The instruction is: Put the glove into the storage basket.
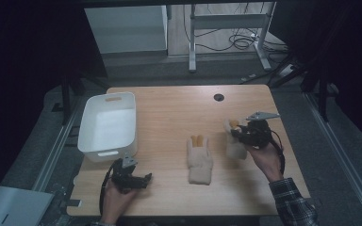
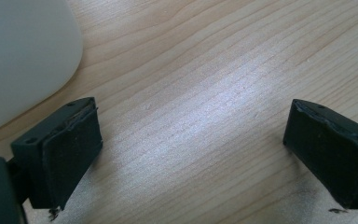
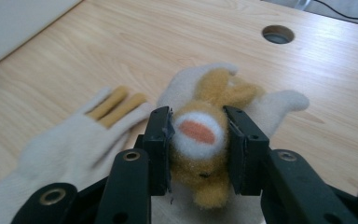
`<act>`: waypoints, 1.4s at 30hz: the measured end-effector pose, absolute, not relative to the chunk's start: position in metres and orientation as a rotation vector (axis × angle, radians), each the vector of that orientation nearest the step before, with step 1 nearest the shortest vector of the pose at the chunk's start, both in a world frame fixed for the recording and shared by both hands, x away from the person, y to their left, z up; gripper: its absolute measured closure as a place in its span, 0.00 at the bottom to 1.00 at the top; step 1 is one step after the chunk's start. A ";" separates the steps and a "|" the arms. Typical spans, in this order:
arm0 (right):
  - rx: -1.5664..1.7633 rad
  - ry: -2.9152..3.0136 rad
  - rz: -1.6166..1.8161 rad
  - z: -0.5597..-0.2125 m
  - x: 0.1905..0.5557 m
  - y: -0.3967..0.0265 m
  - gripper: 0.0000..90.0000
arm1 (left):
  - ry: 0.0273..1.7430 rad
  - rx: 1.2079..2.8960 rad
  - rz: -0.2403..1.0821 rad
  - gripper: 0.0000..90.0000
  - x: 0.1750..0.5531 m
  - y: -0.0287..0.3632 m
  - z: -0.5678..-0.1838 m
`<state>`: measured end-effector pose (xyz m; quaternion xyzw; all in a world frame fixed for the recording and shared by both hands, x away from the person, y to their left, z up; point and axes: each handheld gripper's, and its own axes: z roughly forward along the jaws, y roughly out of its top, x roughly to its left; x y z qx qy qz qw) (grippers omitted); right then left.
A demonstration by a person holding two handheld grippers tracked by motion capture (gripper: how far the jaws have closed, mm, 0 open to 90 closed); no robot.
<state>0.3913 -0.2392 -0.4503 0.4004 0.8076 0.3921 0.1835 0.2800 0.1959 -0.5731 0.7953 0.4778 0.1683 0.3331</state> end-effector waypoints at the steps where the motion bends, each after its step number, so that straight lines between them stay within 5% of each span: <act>1: 1.129 2.278 1.106 -0.450 0.391 -0.239 0.71 | 1.248 2.077 0.440 0.05 0.280 0.196 -0.573; 42: 1.026 2.465 1.227 -0.460 0.345 -0.138 0.70 | 1.249 2.074 0.442 0.05 0.280 0.196 -0.573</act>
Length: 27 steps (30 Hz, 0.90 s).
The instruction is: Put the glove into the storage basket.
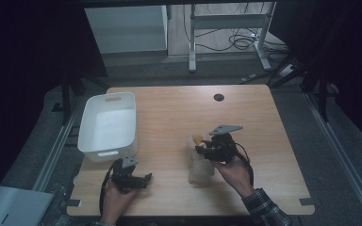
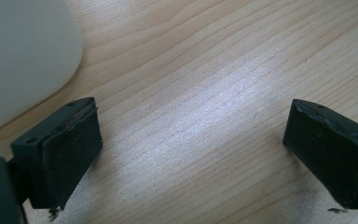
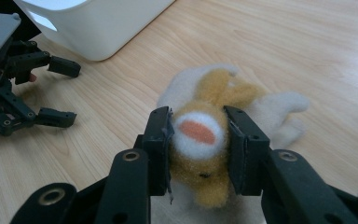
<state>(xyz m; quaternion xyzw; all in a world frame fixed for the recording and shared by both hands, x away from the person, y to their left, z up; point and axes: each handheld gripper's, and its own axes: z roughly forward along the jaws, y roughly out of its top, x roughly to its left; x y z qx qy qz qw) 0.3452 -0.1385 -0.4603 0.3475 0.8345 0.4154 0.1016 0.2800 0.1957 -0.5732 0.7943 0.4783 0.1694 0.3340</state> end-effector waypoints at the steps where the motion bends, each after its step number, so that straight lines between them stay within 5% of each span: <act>1: 1.026 2.465 1.227 -0.460 0.345 -0.138 0.70 | 1.249 2.074 0.442 0.05 0.280 0.196 -0.573; 14: 1.030 2.457 1.107 -0.497 0.348 -0.124 0.68 | 1.247 2.080 0.442 0.05 0.280 0.196 -0.573; 27: 1.002 2.485 1.071 -0.513 0.344 -0.125 0.43 | 1.247 2.080 0.442 0.05 0.280 0.196 -0.573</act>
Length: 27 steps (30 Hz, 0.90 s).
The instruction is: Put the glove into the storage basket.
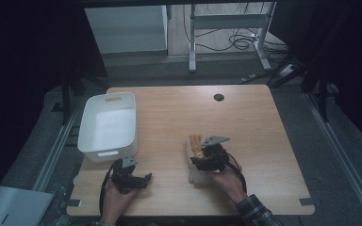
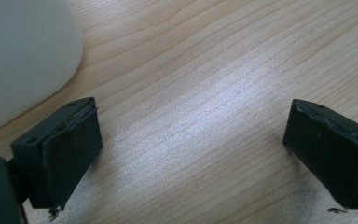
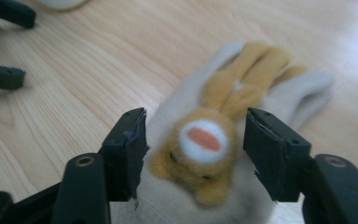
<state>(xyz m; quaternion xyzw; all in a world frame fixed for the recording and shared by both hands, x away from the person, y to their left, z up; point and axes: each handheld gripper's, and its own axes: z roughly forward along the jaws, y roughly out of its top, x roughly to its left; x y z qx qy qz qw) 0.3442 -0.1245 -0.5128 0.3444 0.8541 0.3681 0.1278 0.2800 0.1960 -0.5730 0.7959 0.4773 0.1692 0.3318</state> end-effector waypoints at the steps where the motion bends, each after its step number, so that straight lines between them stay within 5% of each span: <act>1: 0.996 2.476 1.078 -0.509 0.343 -0.126 0.43 | 1.247 2.080 0.442 0.05 0.280 0.196 -0.573; 7: 0.986 2.442 1.112 -0.494 0.342 -0.139 0.44 | 1.250 2.078 0.440 0.05 0.280 0.196 -0.573; 19: 1.064 2.475 1.081 -0.509 0.332 -0.193 0.86 | 1.250 2.077 0.440 0.05 0.280 0.196 -0.573; 27: 1.040 2.533 1.089 -0.530 0.316 -0.202 0.89 | 1.249 2.078 0.441 0.05 0.280 0.196 -0.573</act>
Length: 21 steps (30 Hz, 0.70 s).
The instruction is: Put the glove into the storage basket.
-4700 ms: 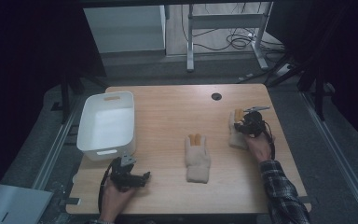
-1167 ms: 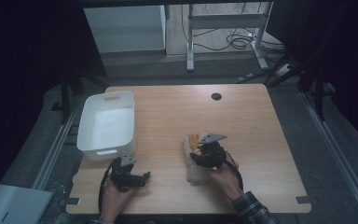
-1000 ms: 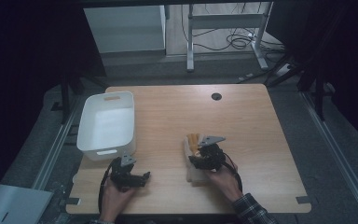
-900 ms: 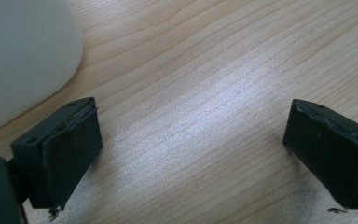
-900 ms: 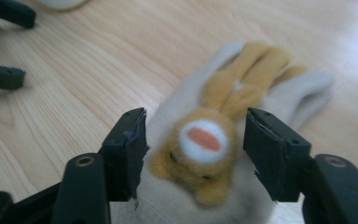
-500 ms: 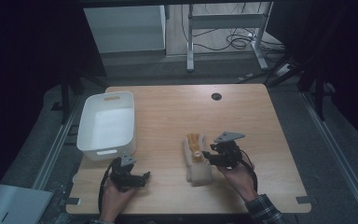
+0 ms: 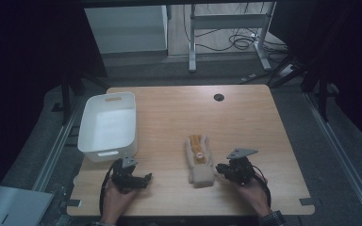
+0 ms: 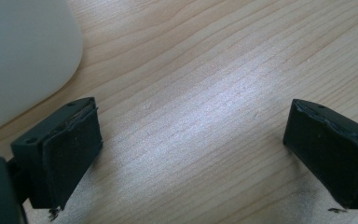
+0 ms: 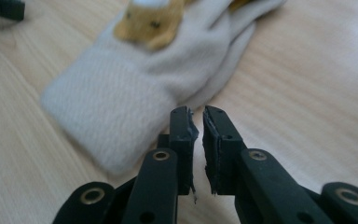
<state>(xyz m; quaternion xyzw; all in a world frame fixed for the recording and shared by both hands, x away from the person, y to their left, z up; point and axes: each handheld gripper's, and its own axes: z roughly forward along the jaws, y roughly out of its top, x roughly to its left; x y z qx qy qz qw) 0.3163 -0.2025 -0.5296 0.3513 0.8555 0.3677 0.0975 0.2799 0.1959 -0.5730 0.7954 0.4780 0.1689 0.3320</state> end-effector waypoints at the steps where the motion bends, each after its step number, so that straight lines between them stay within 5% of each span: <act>1: 1.040 2.533 1.089 -0.530 0.316 -0.202 0.89 | 1.249 2.078 0.442 0.05 0.280 0.196 -0.573; 21: 0.937 2.622 1.148 -0.546 0.311 -0.160 0.83 | 1.248 2.080 0.446 0.06 0.280 0.197 -0.573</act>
